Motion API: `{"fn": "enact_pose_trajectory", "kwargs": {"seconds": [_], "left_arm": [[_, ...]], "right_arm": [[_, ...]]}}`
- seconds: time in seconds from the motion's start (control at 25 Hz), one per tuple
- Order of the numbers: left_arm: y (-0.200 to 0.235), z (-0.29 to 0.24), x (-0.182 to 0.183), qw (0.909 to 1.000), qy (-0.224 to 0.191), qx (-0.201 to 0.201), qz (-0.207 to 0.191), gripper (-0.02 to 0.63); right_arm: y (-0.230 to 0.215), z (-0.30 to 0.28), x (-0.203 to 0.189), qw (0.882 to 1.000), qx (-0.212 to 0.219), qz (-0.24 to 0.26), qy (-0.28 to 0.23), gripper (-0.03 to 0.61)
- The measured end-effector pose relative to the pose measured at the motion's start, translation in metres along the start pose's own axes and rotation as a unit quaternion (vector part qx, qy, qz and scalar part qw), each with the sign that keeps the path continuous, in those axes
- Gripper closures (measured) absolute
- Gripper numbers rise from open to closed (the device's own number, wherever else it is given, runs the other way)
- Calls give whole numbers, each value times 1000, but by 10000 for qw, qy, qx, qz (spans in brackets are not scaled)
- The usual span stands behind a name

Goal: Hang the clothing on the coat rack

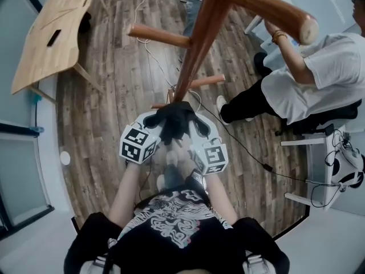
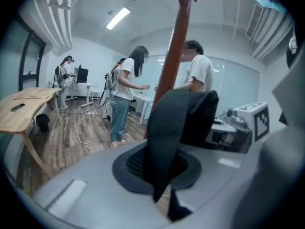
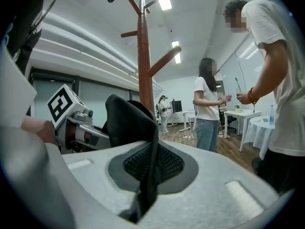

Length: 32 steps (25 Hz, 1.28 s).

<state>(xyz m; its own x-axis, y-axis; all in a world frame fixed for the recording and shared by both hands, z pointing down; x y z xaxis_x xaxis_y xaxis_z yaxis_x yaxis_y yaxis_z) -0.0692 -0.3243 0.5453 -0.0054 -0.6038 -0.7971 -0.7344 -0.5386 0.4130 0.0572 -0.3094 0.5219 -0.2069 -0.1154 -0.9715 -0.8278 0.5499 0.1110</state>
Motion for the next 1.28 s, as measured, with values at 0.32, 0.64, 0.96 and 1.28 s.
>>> {"fn": "enact_pose_trajectory", "kwargs": {"seconds": [0.32,0.64,0.96,1.28], "left_arm": [[-4,3,-3,9999,-136,-21,25,603],[-9,6,-5,9998,-188,12,-2,573],[-10,9,3,9995,-296,62,-39,546],[-17,14,-5,9997,-226,58,-34,520]], "right_arm": [[-1,5,-2,9999,-52,-67,-107,560],[0,9,-3,9999,-60,102,-34,556],[1,12,-5,9999,-13,144,57,505],[1,20,-7,9999,-75,105,67,474]]}}
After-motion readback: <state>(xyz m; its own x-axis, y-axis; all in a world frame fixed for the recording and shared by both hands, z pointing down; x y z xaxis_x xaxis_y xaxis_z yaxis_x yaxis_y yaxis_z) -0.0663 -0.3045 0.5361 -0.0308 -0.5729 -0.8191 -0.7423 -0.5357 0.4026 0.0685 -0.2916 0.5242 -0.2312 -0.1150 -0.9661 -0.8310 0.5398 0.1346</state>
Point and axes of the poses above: the fingertips, and each gripper's own axes: z backward along the fingers, y to its left, x out of its top, the point moved 4 cm from there along z, backward along the fingers, and after that the axes turned 11 degrees about z, right-handed, at the moved point
